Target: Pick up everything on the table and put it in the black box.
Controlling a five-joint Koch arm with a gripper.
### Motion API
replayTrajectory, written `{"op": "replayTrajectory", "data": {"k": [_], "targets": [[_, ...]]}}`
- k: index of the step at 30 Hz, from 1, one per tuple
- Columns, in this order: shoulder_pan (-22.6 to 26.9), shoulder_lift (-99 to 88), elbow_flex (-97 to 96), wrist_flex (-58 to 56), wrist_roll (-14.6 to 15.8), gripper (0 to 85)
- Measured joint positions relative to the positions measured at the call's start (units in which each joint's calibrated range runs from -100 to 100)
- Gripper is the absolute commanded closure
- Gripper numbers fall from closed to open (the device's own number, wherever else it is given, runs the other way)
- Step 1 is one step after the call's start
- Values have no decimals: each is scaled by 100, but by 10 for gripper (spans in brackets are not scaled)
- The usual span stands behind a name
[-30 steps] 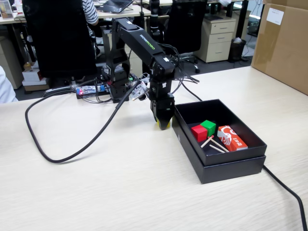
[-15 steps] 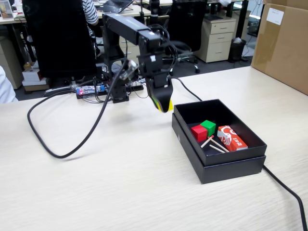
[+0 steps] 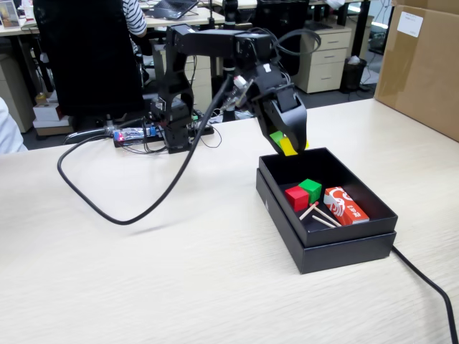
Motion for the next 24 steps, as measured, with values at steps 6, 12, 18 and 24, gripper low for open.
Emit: {"op": "replayTrajectory", "data": {"k": [6, 12, 18, 24], "targets": [[88, 1307, 164, 0, 137, 747], [88, 1566, 27, -8, 132, 576], [83, 1553, -173, 54, 132, 399], [59, 544, -393, -31, 137, 383]]}}
